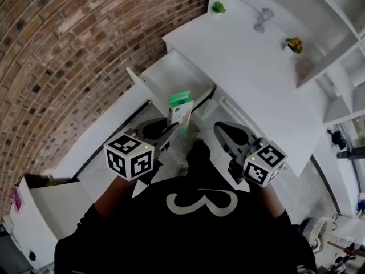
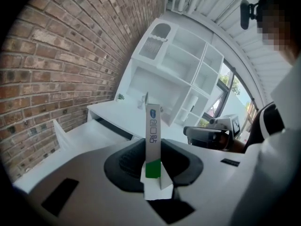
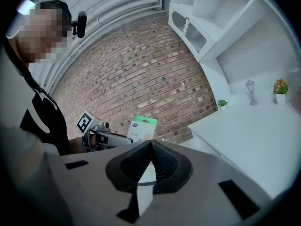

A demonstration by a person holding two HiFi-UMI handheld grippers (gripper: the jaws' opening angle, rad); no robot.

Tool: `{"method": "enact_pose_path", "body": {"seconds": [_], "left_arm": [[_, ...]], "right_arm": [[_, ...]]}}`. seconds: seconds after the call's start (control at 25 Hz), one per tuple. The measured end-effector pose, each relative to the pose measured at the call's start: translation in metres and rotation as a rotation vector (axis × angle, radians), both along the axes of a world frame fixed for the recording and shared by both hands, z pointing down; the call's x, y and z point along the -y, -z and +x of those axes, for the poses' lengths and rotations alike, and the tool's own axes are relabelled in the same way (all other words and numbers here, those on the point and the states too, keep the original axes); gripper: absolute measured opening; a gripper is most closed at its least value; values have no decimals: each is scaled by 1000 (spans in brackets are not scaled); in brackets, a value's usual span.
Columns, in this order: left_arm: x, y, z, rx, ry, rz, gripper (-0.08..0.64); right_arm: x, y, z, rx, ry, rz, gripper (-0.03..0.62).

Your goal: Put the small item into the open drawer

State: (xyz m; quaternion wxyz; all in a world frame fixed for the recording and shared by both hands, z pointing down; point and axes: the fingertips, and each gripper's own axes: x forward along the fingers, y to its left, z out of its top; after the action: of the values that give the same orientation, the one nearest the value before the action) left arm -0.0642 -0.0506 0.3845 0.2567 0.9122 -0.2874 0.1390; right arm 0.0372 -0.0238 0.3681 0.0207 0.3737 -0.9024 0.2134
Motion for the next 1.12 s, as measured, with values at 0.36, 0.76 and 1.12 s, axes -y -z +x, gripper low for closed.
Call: {"method": "enact_pose_path", "body": {"seconds": [0.36, 0.76, 1.12], "left_arm": [[51, -19, -6, 40, 79, -27, 95], [126, -48, -11, 90, 155, -90, 95], [174, -89, -10, 145, 182, -149, 95]], "right_arm": [[59, 1, -6, 9, 72, -15, 9], [143, -7, -9, 3, 164, -50, 9], [191, -27, -13, 23, 206, -94, 11]]}}
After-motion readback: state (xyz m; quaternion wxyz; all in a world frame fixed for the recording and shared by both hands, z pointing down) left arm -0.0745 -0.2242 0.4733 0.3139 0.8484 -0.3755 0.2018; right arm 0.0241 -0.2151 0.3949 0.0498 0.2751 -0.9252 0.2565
